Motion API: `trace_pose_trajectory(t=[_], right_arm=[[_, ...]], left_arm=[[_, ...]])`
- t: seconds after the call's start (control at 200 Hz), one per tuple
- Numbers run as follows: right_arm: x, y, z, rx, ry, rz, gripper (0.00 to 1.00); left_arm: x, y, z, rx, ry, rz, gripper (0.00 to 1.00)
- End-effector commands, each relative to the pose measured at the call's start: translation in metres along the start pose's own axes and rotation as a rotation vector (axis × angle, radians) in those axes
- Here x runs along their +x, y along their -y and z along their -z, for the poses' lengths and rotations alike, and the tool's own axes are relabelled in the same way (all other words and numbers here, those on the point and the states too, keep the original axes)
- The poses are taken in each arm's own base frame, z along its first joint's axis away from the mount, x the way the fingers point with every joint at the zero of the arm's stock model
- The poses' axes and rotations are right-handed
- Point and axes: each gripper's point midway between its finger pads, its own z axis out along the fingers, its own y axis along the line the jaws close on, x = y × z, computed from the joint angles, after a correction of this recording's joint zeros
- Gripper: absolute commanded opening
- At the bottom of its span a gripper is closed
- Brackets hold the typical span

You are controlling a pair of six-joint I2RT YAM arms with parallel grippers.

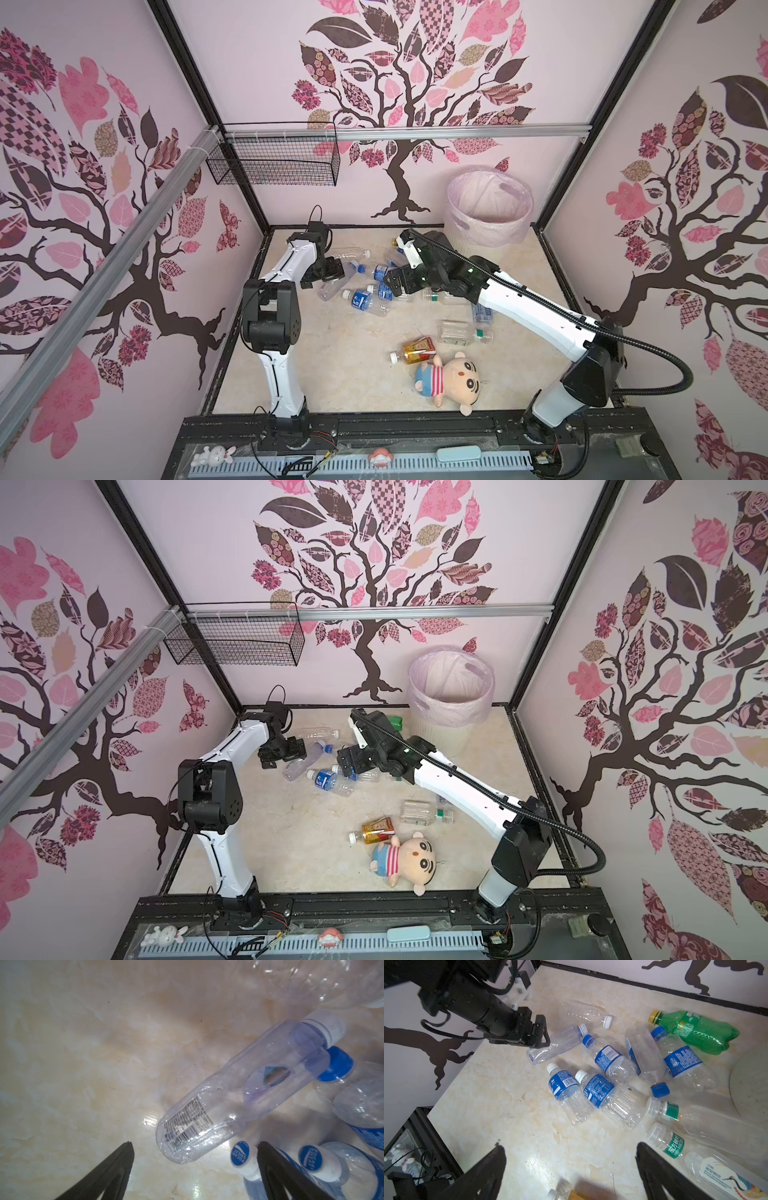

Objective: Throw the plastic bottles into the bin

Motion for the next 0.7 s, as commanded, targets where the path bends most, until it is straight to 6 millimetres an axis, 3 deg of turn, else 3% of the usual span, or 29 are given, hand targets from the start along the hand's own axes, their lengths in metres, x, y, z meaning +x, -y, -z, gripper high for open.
trace_pose_trajectory(t=[0.0, 0.185, 0.695], right_arm=[[-0.013, -0.003, -0.002, 0.015, 0.029, 0.016, 1.0], [-0.007, 0.001, -0.009, 0.032, 0.008, 0.02, 0.99], [0.0, 0.009, -0.006, 0.064, 0.007, -0.008, 1.0]], left_arm=[[-0.007, 0.008, -0.007, 0.038, 0.015, -0.004, 0.95], [-0.001, 0.007, -0.029, 0.029, -0.02, -0.01, 0.93], [0.012, 0.023, -0.043, 0.074, -0.039, -0.036, 0.86]])
